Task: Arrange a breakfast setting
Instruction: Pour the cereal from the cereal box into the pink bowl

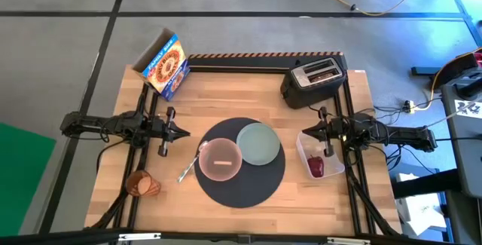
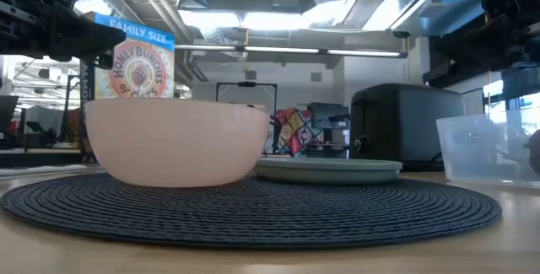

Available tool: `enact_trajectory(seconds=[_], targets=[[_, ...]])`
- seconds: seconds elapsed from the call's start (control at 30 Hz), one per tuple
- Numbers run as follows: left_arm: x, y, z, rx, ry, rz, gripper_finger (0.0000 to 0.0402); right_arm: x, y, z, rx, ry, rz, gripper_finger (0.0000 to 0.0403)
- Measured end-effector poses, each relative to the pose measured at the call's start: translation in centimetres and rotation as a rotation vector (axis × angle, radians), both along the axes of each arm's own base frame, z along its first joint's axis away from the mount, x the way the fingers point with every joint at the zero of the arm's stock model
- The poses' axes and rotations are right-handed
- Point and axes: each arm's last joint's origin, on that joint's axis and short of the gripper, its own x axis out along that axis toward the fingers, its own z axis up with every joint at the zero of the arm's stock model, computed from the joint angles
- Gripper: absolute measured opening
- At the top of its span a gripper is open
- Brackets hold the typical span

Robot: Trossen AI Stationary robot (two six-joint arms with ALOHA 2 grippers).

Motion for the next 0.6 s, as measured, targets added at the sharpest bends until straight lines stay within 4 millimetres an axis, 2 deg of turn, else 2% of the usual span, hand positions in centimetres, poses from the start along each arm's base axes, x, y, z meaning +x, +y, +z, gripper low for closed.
enact_trajectory(seconds=[0.23,0.47,0.6], targets=[[0.00,0.00,0.00,0.000,0.000,0.000,0.0000,0.00,-0.34,-0.04,-0.079,0.002,-0.118,0.0000],[0.00,0.00,0.00,0.000,0.000,0.001,0.0000,0.01,-0.31,0.14,-0.071,-0.018,-0.108,0.0000],[0.00,0.09,0.04,0.072,-0.006,0.032,0.0000,0.00,-0.06,0.44,0.043,-0.046,-0.020,0.0000]])
